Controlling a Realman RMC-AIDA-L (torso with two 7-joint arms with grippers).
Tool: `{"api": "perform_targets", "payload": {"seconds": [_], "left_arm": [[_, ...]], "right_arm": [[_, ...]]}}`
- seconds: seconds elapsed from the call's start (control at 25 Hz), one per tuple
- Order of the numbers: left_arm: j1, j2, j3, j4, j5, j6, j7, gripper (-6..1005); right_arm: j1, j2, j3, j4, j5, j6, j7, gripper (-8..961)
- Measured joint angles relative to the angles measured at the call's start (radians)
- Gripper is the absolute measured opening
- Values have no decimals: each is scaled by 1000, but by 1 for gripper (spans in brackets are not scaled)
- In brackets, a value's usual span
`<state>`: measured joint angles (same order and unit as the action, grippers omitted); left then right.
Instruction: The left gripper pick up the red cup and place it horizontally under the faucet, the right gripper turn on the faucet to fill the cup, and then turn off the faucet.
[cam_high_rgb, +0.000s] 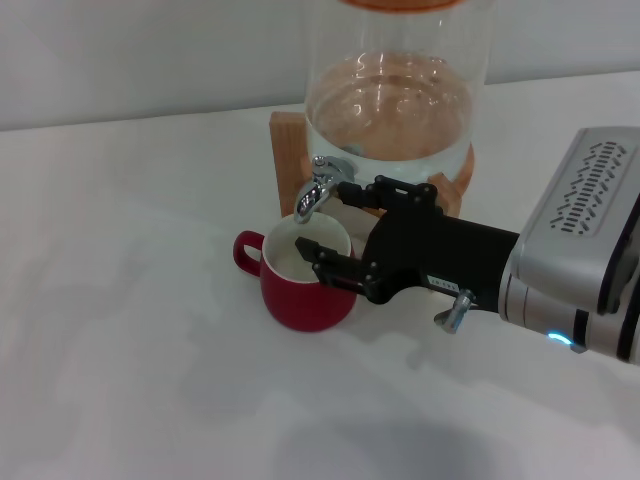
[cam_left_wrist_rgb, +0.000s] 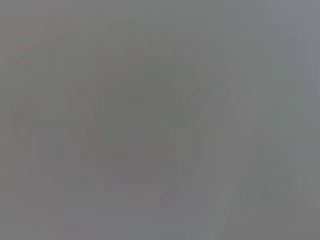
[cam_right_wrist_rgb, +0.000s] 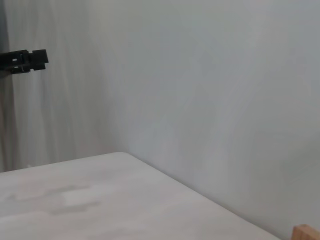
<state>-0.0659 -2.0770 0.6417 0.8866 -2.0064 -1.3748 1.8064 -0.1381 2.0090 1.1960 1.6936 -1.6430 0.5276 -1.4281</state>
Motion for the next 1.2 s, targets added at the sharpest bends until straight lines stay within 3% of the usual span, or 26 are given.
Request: {"api": "perform_targets", "payload": {"seconds": [0.4, 0.68, 1.0, 1.2], "left_arm": [[3, -2, 1, 0, 0, -1, -1, 887], [0, -1, 1, 0, 9, 4, -1, 887], [-2, 0, -1, 0, 10, 7, -3, 887], [-13, 0, -1, 0, 18, 8, -3, 887]], "right_arm": [[-2, -2, 0, 7, 14, 13, -1, 720], [-55, -7, 19, 81, 16, 95, -7, 721], [-200, -4, 127, 197, 30, 162, -6, 720], [-205, -2, 265, 194, 76, 217, -1, 721]]}}
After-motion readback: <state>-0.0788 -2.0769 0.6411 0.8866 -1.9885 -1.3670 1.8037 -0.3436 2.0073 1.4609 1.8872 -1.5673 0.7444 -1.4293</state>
